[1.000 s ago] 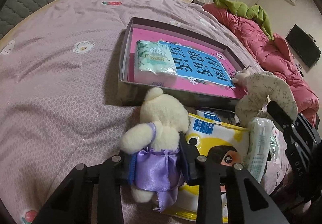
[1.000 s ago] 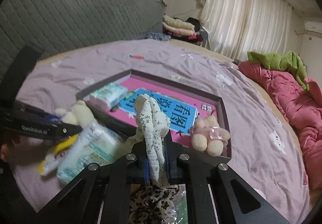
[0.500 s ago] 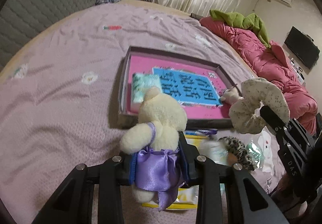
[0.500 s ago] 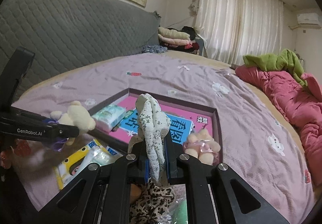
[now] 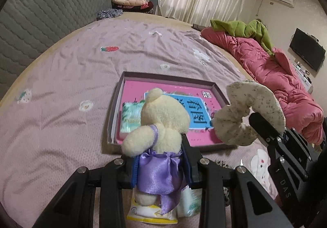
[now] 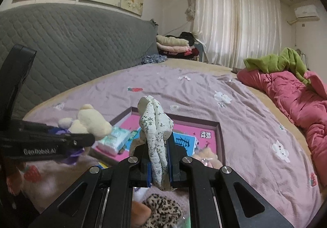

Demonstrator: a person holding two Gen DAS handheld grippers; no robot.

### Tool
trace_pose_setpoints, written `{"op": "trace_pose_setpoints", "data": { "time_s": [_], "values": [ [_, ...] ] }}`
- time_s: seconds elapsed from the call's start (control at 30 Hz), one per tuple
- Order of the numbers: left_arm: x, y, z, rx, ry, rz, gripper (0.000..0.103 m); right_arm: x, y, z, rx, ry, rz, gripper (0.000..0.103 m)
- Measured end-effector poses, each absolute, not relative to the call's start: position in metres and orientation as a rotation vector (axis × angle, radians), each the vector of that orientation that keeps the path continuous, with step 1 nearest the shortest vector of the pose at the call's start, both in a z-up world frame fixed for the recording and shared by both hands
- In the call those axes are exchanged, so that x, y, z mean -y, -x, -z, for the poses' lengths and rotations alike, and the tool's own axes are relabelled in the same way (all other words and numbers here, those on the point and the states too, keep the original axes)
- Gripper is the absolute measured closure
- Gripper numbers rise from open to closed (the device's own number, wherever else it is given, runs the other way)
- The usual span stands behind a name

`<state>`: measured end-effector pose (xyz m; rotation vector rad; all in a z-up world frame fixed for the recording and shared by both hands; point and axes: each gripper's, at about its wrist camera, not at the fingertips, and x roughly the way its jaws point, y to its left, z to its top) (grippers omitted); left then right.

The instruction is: Organize soft objects

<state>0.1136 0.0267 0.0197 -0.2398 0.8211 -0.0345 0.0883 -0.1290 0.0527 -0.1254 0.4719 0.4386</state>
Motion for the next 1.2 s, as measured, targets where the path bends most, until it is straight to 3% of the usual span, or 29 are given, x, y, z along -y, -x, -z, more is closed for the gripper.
{"op": "trace_pose_setpoints", "data": {
  "time_s": [0.5, 1.2],
  "values": [
    [-0.01, -0.142, -0.044, -0.783, 0.2, 0.02, 0.069, 0.122, -0.117, -0.085, -0.41, 0.104, -0.437, 0.092],
    [0.002, -0.197, -0.003, -0.875, 0.192, 0.014, 0.069, 0.142, -0.157, -0.045, -0.494, 0.056, -0.458, 0.092]
  ]
}}
